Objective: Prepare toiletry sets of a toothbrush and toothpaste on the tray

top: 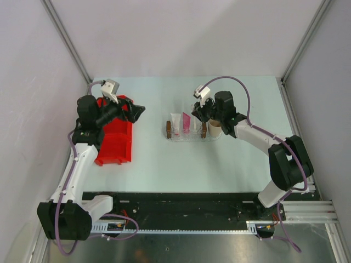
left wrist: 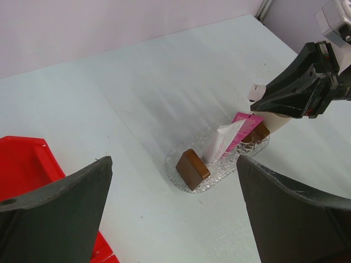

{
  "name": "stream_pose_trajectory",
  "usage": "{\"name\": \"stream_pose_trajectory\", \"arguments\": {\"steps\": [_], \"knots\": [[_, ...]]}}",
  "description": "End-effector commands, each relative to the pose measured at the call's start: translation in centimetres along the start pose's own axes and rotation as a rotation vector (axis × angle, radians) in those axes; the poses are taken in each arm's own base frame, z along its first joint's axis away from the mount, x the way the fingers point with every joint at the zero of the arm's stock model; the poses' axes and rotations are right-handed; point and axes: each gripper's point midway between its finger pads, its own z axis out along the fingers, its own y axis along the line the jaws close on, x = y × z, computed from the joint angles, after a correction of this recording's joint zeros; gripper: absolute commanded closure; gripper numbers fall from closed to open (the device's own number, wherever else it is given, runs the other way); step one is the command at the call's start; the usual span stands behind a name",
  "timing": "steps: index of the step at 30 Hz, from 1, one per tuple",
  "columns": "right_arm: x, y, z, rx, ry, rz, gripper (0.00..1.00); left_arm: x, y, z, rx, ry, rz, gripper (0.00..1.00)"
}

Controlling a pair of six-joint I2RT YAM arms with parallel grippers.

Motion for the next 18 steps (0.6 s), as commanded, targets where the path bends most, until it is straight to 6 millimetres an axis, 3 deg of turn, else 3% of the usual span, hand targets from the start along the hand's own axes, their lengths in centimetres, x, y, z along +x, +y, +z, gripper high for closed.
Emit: {"name": "stream_pose_trajectory", "arguments": {"steps": [1,18], "knots": [[-0.73,-0.03,-0.05,0.011,-0.020,-0.004,0.96,-0.50,-0.10,-0.14,0.018,-0.025,0.020,0.00],[-0.63,-0.02,-0.02,0.010,-0.018,-0.002,0.85,-0.54,-0.21,-0.21,0.021,-0.026,0.021,0.00]]}}
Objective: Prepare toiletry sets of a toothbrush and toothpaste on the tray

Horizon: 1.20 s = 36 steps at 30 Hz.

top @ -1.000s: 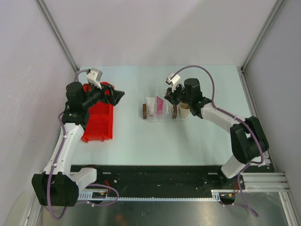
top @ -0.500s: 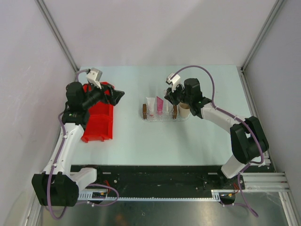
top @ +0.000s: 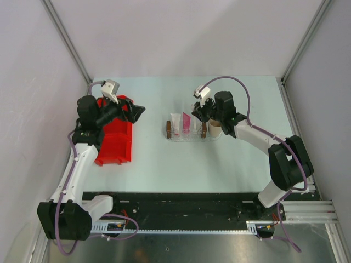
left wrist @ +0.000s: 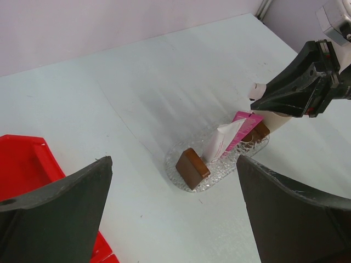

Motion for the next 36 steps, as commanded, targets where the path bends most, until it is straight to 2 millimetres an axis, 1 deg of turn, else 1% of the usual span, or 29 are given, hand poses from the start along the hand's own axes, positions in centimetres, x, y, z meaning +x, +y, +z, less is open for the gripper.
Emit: {"name": "stream_pose_trajectory", "arguments": {"steps": [1,5,15,25,36], "knots": [[-0.5,0.0,0.0,0.009,-0.015,-0.004,0.85,-0.7,-0.2,-0.2,0.021,-0.030,0.025,0.00],[-0.5,-0.1,0.0,0.015,-0.014,-0.004,0.80,-0.7,-0.2,-0.2,0.023,-0.029,0.024,0.00],[-0.4,-0.2,0.0,0.020,-0.008,0.001,0.61,-0.6,-0.1,-0.2,0.019,-0.025,0.021,0.00],[-0.5,-0.2,-0.1,0.020,-0.011,0.000,0.60,-0.6,-0.1,-0.2,0.021,-0.028,0.021,0.00],[-1.4,-0.7,-1.1,0.035,-0.027,0.001,0.59,-0.6,0.0,-0.1,0.021,-0.025,0.022,0.00]]}}
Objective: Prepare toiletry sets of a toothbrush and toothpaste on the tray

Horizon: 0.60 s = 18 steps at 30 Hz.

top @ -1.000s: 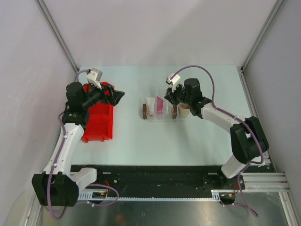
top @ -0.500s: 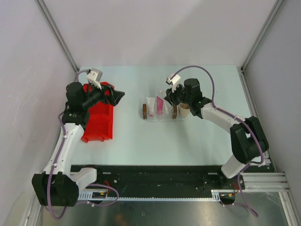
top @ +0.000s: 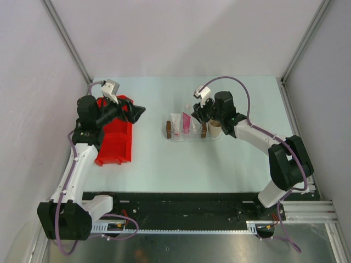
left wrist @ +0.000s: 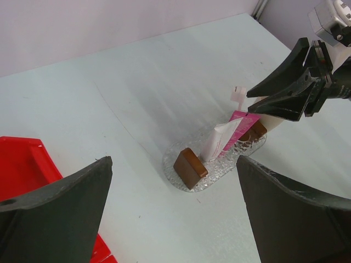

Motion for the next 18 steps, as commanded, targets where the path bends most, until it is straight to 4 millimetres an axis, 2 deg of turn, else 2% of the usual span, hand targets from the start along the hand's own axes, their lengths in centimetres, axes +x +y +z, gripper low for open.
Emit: {"name": "stream_pose_trajectory", "arguments": {"steps": [1,12,18], "knots": [[-2.0,-0.5,-1.1,0.023,-0.048,-0.006,0.59,-0.6,0.2,0.0,0.007,-0.026,0.022,0.00],[-2.8,-1.4,-2.4,0.049,-0.060,-0.014,0.59,-0.9,0.2,-0.2,0.001,-0.034,0.032,0.00],[-4.3,-3.5,-4.3,0.142,-0.085,-0.024,0.57,-1.2,0.4,-0.2,-0.015,-0.039,0.035,0.00]]}}
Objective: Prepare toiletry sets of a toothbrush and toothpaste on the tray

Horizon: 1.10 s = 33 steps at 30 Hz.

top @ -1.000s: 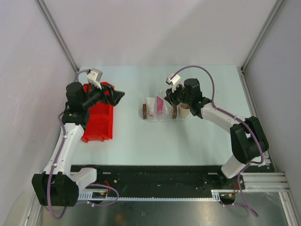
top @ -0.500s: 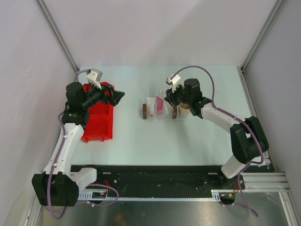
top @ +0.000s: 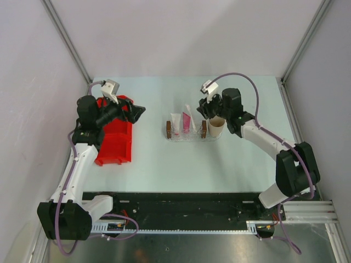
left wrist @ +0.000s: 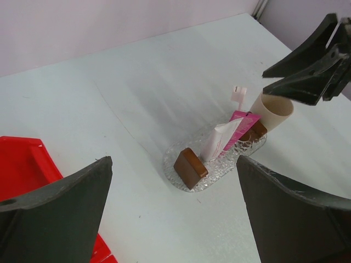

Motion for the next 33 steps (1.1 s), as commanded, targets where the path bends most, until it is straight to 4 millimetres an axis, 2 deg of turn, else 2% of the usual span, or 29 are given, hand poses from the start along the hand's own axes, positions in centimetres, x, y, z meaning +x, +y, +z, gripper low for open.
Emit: {"name": "stream_pose_trajectory", "arguments": {"steps": [1,4,9,11,15,19,23,27,33], "knots": [[-2.8,-2.7,-2.5,0.122,-0.056,-0.019,0.52,-1.2,0.5,-0.2,-0.022,-0.040,0.036,0.00],[-3.5,-4.2,-3.8,0.182,-0.067,-0.019,0.42,-1.6,0.8,-0.4,-0.046,-0.050,0.047,0.00],[-4.2,-7.7,-6.8,0.307,-0.083,0.023,0.38,-1.8,1.9,-0.6,-0.114,-0.061,0.047,0.00],[-4.4,-9.2,-8.5,0.346,-0.090,0.065,0.19,-1.8,2.2,-0.7,-0.133,-0.063,0.045,0.00],[-4.2,-11.8,-11.7,0.487,-0.083,0.136,0.11,-2.1,3.6,-1.0,-0.220,-0.075,0.026,0.00],[-3.6,-12.6,-15.1,0.600,-0.034,0.157,0.00,-2.5,4.3,-1.3,-0.270,-0.089,0.014,0.00],[-3.7,-12.6,-18.3,0.675,-0.013,0.163,0.00,-2.8,5.4,-2.0,-0.319,-0.103,0.004,0.00],[-4.0,-13.3,-21.3,0.813,-0.036,0.221,0.00,-3.0,6.0,-2.8,-0.366,-0.113,0.023,0.00],[-4.4,-13.6,-22.7,0.868,-0.059,0.237,0.00,-4.3,6.2,-4.7,-0.445,-0.155,0.088,0.00]]}}
